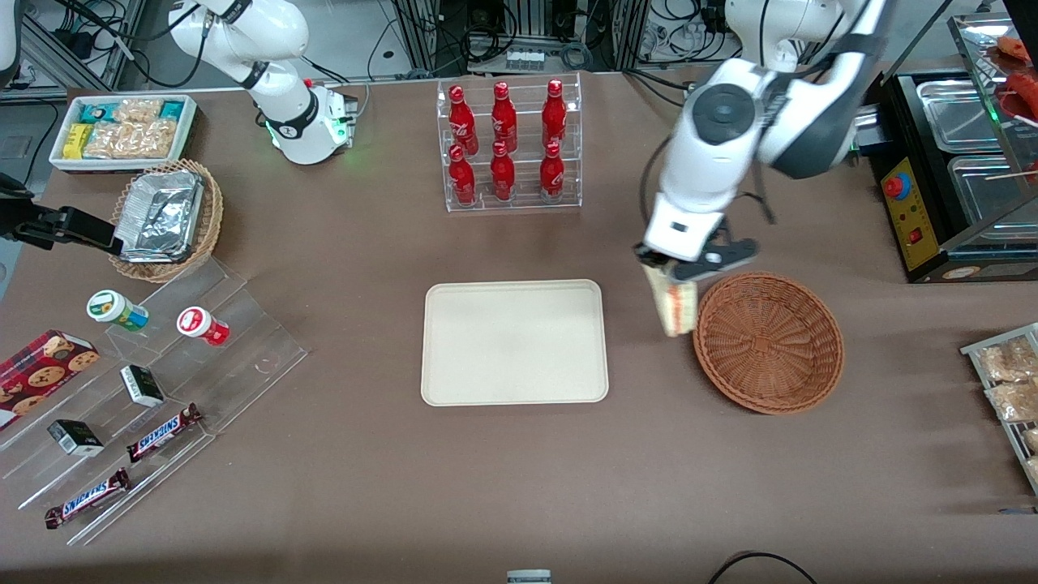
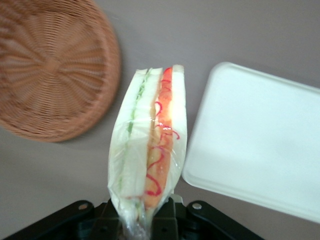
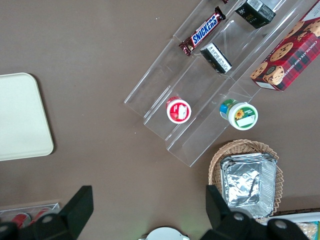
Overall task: Place sandwich from basket to tray
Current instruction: 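Lift the sandwich and carry it with the left gripper over the tray, then lower the sandwich onto the white tray and open the left gripper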
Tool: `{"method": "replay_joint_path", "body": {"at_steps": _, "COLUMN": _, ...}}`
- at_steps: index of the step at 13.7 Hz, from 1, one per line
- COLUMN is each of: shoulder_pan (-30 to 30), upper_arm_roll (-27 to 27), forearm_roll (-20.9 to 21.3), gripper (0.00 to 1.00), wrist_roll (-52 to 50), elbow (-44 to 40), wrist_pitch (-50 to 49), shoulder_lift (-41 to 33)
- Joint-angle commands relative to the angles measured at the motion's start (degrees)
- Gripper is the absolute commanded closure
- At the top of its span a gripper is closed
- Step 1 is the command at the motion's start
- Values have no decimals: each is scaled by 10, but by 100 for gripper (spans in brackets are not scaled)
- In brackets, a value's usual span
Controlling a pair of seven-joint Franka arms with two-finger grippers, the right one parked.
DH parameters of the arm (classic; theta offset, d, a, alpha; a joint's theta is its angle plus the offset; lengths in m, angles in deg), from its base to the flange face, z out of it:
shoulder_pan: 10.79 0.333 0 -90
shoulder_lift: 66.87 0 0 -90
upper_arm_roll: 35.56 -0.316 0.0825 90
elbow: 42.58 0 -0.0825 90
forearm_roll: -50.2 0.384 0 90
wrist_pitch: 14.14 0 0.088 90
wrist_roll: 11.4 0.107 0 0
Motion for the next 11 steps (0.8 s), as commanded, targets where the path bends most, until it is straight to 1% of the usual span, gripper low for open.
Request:
{"method": "replay_joint_path", "body": {"at_steps": 1, "shoulder_pan": -66, "upper_arm_roll": 0, "forearm_roll": 17, "gripper": 100, "wrist_roll": -29, "elbow": -97, "wrist_pitch": -15, "shoulder_lift": 94}}
{"method": "replay_joint_path", "body": {"at_steps": 2, "shoulder_pan": -99, "upper_arm_roll": 0, "forearm_roll": 47, "gripper": 100, "wrist_roll": -42, "elbow": -120, "wrist_pitch": -14, "shoulder_lift": 125}}
{"method": "replay_joint_path", "body": {"at_steps": 4, "shoulder_pan": -139, "upper_arm_roll": 0, "forearm_roll": 104, "gripper": 100, "wrist_roll": -79, "elbow": -176, "wrist_pitch": -10, "shoulder_lift": 193}}
{"method": "replay_joint_path", "body": {"at_steps": 6, "shoulder_pan": -190, "upper_arm_roll": -5, "forearm_roll": 142, "gripper": 100, "wrist_roll": -148, "elbow": -264, "wrist_pitch": -14, "shoulder_lift": 280}}
{"method": "replay_joint_path", "body": {"at_steps": 7, "shoulder_pan": -204, "upper_arm_roll": -5, "forearm_roll": 174, "gripper": 100, "wrist_roll": -169, "elbow": -289, "wrist_pitch": -14, "shoulder_lift": 315}}
{"method": "replay_joint_path", "body": {"at_steps": 8, "shoulder_pan": -207, "upper_arm_roll": -6, "forearm_roll": 196, "gripper": 100, "wrist_roll": -183, "elbow": -300, "wrist_pitch": -10, "shoulder_lift": 342}}
{"method": "replay_joint_path", "body": {"at_steps": 9, "shoulder_pan": -211, "upper_arm_roll": -5, "forearm_roll": 212, "gripper": 100, "wrist_roll": -193, "elbow": -311, "wrist_pitch": -8, "shoulder_lift": 365}}
{"method": "replay_joint_path", "body": {"at_steps": 11, "shoulder_pan": -231, "upper_arm_roll": -6, "forearm_roll": 224, "gripper": 100, "wrist_roll": -196, "elbow": -342, "wrist_pitch": -8, "shoulder_lift": 403}}
